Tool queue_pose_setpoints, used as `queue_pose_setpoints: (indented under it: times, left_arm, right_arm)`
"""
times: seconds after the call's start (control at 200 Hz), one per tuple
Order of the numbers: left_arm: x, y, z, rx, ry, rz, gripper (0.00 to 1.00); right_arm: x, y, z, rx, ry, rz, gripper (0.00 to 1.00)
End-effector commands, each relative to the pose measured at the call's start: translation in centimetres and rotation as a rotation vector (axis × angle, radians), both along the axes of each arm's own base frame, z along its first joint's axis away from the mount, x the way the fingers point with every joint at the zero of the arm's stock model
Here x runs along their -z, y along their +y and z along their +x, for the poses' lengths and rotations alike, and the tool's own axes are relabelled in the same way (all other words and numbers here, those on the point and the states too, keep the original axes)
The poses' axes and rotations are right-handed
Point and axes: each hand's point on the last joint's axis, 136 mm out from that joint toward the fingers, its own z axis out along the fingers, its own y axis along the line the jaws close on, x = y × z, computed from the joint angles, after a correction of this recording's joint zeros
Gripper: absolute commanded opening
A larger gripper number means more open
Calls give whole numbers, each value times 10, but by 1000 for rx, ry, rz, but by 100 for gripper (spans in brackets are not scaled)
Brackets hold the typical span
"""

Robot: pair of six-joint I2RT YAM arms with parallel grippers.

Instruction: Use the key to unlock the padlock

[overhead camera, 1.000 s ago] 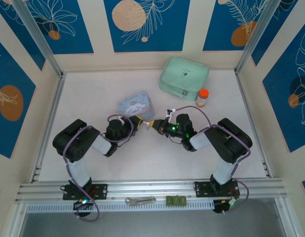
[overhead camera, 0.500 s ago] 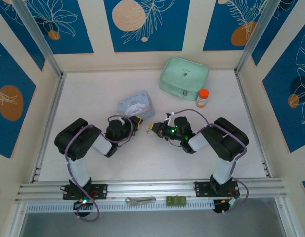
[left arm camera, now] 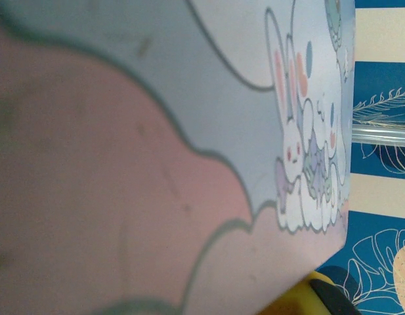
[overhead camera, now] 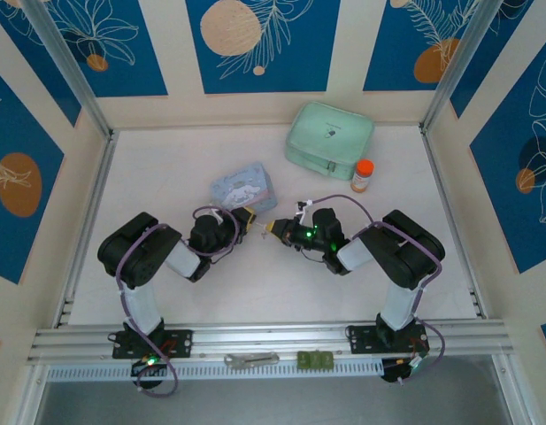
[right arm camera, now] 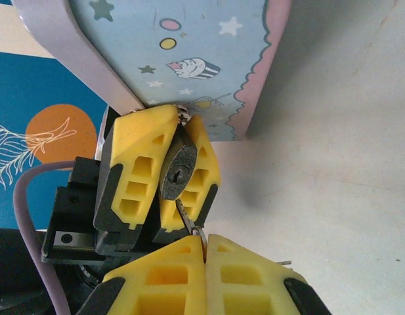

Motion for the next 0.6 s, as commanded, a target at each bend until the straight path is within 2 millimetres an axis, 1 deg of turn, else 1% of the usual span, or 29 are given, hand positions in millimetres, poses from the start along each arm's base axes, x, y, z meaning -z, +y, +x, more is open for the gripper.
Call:
queue_pose_setpoints:
  times: [0.0, 0.16, 0.385, 0.595]
  left_arm:
    - [-24, -4, 0, 8, -72, -48, 0]
    - [-25, -5, -1, 11, -74, -46, 0]
    - [-28, -7, -1, 14, -79, -49, 0]
    - [-26, -6, -2, 8, -77, -46, 0]
  right_arm:
    - [-11, 6, 7, 8, -40, 20, 0]
    - [-13, 9, 8, 5, -48, 23, 0]
    - [-8, 12, 11, 3, -34, 21, 0]
    - [-4, 6, 9, 20, -25, 16, 0]
